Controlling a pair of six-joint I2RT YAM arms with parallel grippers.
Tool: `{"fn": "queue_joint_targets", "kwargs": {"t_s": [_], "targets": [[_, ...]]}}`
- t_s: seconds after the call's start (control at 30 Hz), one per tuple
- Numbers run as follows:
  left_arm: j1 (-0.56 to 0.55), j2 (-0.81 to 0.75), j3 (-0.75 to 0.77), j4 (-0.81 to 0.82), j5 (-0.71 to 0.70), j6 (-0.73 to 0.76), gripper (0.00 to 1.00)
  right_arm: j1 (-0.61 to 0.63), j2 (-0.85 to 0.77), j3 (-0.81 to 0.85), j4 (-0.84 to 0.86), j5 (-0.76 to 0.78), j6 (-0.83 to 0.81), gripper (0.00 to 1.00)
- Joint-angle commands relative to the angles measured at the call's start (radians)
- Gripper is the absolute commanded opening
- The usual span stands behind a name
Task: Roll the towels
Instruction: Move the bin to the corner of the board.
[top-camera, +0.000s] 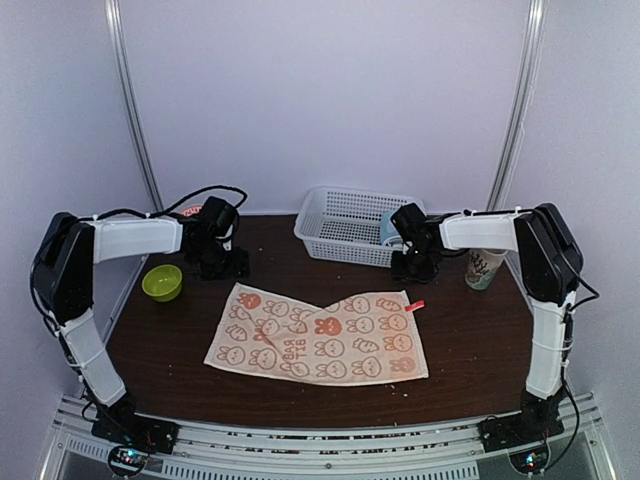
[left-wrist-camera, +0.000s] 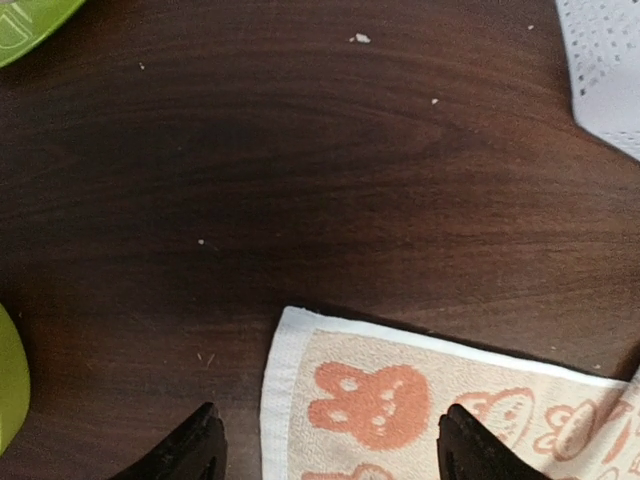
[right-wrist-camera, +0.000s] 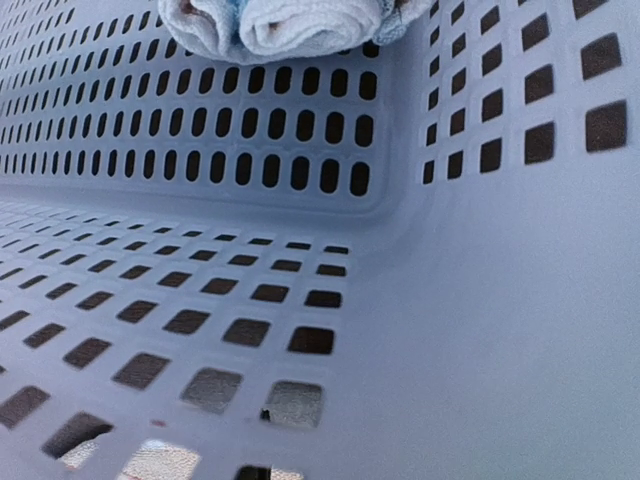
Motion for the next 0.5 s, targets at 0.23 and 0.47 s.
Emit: {"fn": "queue_joint_targets", "kwargs": {"t_s": [0.23, 0.47], "targets": [[0.007, 0.102, 0.132, -0.059, -0.031, 0.049, 0.74, 0.005, 0.042, -0.057, -0.145, -0.014, -0.011, 0.42], [0.009, 0.082, 0.086, -0.020, 0.012, 0.026, 0.73, 0.009, 0.030, -0.095, -0.127, -0.030, 0.019, 0.34]]}}
